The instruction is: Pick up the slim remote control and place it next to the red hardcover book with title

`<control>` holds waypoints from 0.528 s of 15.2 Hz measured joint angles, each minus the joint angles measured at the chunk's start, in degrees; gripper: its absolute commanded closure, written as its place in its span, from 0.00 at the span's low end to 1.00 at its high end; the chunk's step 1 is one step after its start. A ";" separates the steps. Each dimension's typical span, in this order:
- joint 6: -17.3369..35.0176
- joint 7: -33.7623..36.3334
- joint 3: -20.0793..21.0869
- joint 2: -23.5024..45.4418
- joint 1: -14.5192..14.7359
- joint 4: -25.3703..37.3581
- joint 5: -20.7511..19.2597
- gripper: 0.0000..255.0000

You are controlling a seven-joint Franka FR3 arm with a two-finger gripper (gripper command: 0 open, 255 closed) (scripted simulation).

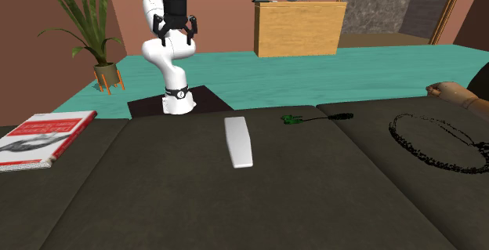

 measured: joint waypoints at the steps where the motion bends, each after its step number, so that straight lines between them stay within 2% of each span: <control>1: 0.00 0.00 0.00 0.00 0.00 0.00 0.00 0.00; 8: 9.73 5.24 1.11 11.50 -0.42 2.98 2.00 0.00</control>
